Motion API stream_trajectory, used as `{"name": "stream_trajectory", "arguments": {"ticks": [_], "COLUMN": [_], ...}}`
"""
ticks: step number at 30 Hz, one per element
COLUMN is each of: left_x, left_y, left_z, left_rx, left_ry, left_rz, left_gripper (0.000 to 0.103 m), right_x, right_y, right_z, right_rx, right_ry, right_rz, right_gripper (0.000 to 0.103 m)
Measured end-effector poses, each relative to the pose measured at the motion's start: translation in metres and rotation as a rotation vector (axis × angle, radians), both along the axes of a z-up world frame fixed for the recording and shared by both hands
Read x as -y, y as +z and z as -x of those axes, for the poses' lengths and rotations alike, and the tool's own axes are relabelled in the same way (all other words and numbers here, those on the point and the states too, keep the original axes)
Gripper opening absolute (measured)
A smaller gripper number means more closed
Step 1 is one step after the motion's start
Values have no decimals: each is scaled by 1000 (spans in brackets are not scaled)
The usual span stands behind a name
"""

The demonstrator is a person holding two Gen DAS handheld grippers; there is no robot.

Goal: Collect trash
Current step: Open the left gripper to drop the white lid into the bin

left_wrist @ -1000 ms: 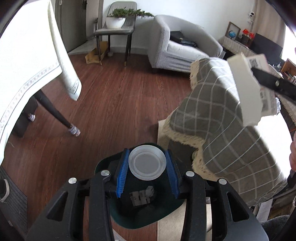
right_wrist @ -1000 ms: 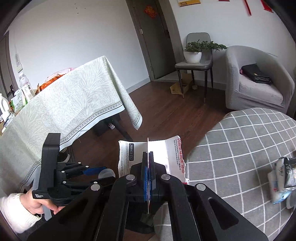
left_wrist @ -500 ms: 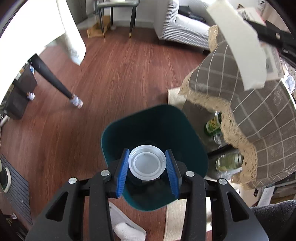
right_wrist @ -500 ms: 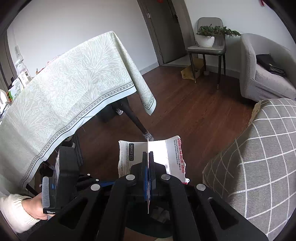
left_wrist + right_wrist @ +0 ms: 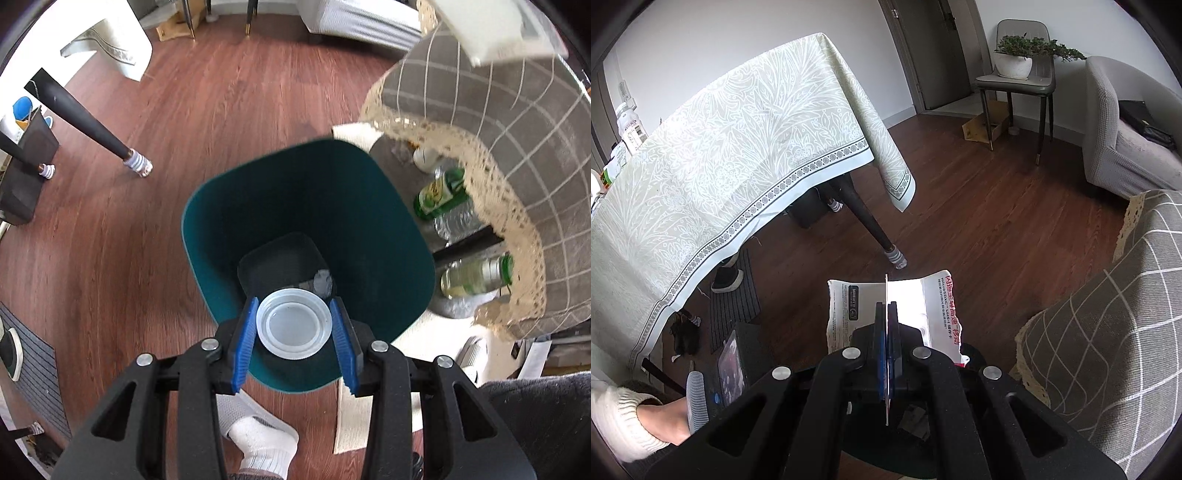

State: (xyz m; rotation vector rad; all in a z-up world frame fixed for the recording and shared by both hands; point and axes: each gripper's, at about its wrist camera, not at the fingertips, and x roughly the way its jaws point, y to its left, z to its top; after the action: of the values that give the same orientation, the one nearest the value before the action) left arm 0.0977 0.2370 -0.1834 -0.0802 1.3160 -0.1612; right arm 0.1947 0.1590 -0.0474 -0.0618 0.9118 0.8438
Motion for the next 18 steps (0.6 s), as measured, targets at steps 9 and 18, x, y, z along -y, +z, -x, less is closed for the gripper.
{"name": "stream_trajectory", "arguments": {"ticks": [9, 18], "left_x": [-5, -25], "left_y": [-4, 9], "left_z": [1, 3], "left_rx": [-3, 40], "left_ry": [3, 48], "left_rz": [-20, -27], "left_gripper": [58, 63], "right_x": [-11, -25], "right_y": [-10, -36], "right_z": [-5, -12], "right_rx": [-26, -75], "right_ry": [17, 14], "right_rz": [22, 79], "right_gripper": [1, 1]}}
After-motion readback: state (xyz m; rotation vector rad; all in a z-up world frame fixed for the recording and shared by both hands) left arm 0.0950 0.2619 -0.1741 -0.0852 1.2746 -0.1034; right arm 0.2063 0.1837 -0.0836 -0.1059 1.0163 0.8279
